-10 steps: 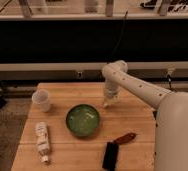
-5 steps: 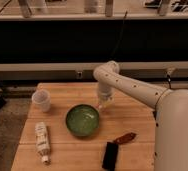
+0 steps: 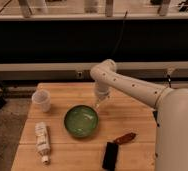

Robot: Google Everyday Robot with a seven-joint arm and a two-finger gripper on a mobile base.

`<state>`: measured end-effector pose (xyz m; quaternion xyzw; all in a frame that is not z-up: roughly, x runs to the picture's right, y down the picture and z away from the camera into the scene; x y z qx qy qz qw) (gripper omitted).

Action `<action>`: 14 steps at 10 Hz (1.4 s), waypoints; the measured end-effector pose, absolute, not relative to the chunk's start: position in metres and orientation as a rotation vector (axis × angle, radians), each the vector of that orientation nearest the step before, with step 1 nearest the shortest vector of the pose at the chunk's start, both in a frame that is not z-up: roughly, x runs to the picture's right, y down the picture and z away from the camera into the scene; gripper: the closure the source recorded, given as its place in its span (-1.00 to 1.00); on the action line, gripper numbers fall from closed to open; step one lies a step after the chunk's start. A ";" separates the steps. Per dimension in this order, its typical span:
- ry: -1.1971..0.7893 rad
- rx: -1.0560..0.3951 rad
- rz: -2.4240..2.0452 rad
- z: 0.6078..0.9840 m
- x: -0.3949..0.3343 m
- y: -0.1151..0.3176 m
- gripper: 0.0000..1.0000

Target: Place the white sponge in the ceramic bowl

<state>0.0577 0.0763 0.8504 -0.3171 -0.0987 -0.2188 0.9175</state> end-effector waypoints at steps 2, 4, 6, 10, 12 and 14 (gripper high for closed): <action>-0.213 -0.628 -0.454 0.838 0.058 0.062 1.00; -0.230 -0.616 -0.466 0.821 0.053 0.055 1.00; -0.260 -0.615 -0.489 0.807 0.043 0.060 1.00; -0.331 -0.612 -0.558 0.783 0.000 0.082 1.00; -0.361 -0.619 -0.598 0.774 -0.022 0.095 1.00; -0.386 -0.622 -0.638 0.766 -0.036 0.108 1.00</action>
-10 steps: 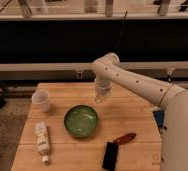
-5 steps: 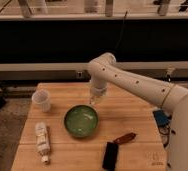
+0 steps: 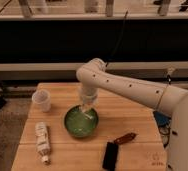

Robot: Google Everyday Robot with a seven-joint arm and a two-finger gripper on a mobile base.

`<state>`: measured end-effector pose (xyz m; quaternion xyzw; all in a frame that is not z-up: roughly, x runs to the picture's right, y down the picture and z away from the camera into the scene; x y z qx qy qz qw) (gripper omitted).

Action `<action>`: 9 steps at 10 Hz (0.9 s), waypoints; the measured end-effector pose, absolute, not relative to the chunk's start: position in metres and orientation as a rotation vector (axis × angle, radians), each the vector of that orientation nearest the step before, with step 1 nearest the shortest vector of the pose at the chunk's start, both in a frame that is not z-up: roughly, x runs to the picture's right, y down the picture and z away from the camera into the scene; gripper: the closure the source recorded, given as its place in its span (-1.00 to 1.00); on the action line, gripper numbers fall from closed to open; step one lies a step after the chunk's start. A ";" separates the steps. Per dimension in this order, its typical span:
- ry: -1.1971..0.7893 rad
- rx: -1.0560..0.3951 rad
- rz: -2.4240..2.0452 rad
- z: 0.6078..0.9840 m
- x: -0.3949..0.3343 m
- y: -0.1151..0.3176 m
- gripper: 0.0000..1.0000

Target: Place the white sponge in the ceramic bowl

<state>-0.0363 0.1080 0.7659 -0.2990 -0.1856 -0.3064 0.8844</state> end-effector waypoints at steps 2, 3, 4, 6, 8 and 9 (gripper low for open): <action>-0.414 -0.629 -0.683 0.756 -0.054 0.125 1.00; -0.422 -0.637 -0.690 0.755 -0.057 0.131 1.00; -0.434 -0.649 -0.694 0.757 -0.058 0.138 1.00; -0.461 -0.678 -0.699 0.762 -0.060 0.151 0.81; -0.478 -0.694 -0.701 0.767 -0.061 0.157 0.44; -0.486 -0.701 -0.697 0.771 -0.059 0.160 0.20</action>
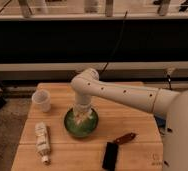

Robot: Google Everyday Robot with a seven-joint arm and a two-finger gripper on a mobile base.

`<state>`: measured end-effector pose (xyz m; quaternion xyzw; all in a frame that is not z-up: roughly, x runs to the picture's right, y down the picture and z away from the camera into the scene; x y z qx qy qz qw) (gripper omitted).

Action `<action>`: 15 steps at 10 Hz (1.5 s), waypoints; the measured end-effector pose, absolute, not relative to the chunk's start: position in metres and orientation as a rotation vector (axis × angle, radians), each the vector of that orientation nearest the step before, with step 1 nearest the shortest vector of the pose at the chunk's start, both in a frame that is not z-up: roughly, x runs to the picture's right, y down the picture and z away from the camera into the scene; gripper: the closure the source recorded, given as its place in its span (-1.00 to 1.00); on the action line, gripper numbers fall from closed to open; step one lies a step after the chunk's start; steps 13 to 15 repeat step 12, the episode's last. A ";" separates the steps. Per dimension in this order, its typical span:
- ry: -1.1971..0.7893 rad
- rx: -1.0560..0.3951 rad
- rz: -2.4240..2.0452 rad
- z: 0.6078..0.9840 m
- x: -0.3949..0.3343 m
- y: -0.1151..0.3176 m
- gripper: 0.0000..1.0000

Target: Place the white sponge in the ceramic bowl

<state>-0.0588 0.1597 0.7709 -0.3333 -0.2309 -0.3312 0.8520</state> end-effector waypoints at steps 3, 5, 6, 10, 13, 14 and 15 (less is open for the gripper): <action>-0.493 -0.709 -0.708 0.779 -0.060 0.165 -0.40; -0.496 -0.711 -0.714 0.784 -0.062 0.166 -0.60; -0.497 -0.710 -0.715 0.785 -0.061 0.166 -0.60; -0.499 -0.687 -0.710 0.782 -0.056 0.157 -0.60; -0.500 -0.689 -0.714 0.781 -0.055 0.154 -0.60; -0.500 -0.689 -0.714 0.781 -0.055 0.154 -0.60; -0.500 -0.689 -0.714 0.781 -0.055 0.154 -0.60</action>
